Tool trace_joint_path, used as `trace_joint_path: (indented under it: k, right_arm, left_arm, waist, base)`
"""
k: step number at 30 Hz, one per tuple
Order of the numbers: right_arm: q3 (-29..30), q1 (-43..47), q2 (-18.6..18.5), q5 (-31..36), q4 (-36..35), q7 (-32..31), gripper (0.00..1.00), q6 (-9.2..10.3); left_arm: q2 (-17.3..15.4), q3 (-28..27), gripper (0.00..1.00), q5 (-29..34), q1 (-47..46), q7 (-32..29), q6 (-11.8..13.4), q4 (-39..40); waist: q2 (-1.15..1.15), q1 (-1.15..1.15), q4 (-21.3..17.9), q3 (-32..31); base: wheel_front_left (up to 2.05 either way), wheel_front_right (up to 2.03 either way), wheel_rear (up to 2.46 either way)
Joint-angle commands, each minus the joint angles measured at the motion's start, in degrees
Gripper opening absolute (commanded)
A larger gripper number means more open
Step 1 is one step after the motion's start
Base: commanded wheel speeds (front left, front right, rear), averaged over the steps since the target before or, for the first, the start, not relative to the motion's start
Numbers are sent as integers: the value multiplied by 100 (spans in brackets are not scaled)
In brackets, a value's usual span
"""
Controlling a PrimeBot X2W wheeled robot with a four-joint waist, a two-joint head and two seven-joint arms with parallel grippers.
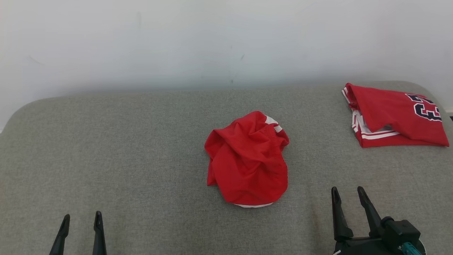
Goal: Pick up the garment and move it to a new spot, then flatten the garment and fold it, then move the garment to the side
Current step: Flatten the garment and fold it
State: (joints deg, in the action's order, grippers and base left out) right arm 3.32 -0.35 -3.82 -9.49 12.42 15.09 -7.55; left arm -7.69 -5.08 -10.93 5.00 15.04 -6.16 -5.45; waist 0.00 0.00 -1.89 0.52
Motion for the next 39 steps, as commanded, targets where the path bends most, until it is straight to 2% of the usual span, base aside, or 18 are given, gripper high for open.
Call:
trace_joint_path:
  k: [1, 10, 23, 37, 38, 39]
  right_arm:
    - [-12, 3, -6, -15, 11, 8, 100, 15]
    - [-230, -507, -87, -6, 100, 7, 100, 15]
    - [-354, -1794, -303, 2, 961, -336, 100, 15]
    - [-733, -2333, -269, -497, 2969, -432, 100, 15]
    - [-805, -2337, -246, -589, 3073, -467, 15, 15]
    - [-843, -2357, -224, -711, 3135, -438, 0, 15]
  left_arm:
    - [21, -28, 100, 26, 33, 19, -25, -17]
    - [79, -69, 100, 83, -51, 19, -74, -30]
    - [167, 140, 100, 114, -392, 19, -112, -92]
    - [165, 228, 100, 93, -624, 19, -127, -240]
    - [163, 231, 100, 93, -629, 19, -128, -251]
    - [163, 232, 100, 92, -636, 19, -129, -262]
  waist:
    - [0, 0, 9, 5]
    - [0, 0, 111, 72]
    - [0, 0, 548, 479]
    - [0, 0, 838, 664]
    - [0, 0, 843, 663]
    - [0, 0, 847, 663]
  base:
    - [0, 0, 0]
    - [0, 0, 0]
    - [0, 0, 0]
    - [0, 0, 0]
    - [0, 0, 0]
    - [0, 0, 0]
